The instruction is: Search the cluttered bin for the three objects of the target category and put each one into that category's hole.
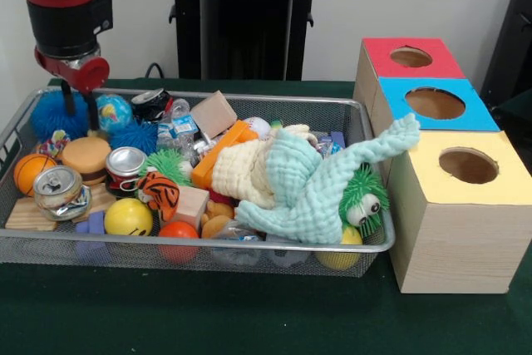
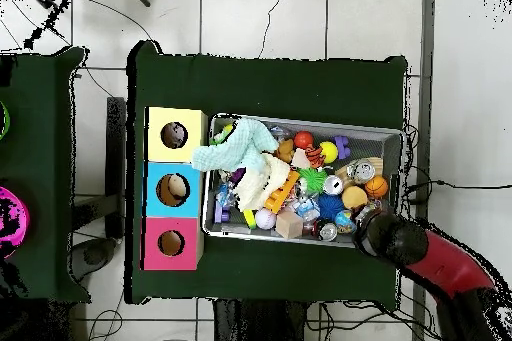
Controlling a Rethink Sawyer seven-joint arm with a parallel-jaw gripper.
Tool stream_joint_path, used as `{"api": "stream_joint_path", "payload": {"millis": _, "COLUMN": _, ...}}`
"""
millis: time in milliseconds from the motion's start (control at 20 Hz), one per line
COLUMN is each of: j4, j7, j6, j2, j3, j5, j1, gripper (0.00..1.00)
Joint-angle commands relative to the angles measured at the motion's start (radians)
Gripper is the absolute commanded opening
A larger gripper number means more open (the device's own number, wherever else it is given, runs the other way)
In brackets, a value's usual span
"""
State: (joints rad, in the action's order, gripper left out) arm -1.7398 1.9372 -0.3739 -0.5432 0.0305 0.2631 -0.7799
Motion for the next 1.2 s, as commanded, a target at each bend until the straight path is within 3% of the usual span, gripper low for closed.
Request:
{"api": "stream_joint_path", "payload": {"millis": 50, "j4": 0.03, "j7": 0.126, "j6": 0.051, "j2": 0.076, "j3": -0.025, "j5": -0.005, "j1": -0.002, "gripper": 1.0}}
{"api": "stream_joint_path", "payload": {"millis": 350, "j4": -0.013, "j7": 0.095, "j6": 0.015, "j2": 0.003, "j3": -0.021, "j5": -0.008, "j1": -0.028, "gripper": 1.0}}
{"api": "stream_joint_path", "payload": {"millis": 550, "j4": -0.049, "j7": 0.05, "j6": -0.048, "j2": -0.082, "j3": -0.003, "j5": -0.016, "j1": -0.064, "gripper": 1.0}}
{"api": "stream_joint_path", "payload": {"millis": 900, "j4": -0.058, "j7": 0.025, "j6": -0.108, "j2": -0.15, "j3": 0.036, "j5": -0.039, "j1": -0.091, "gripper": 1.0}}
{"api": "stream_joint_path", "payload": {"millis": 1200, "j4": -0.028, "j7": 0.071, "j6": -0.039, "j2": -0.085, "j3": 0.021, "j5": -0.021, "j1": -0.078, "gripper": 1.0}}
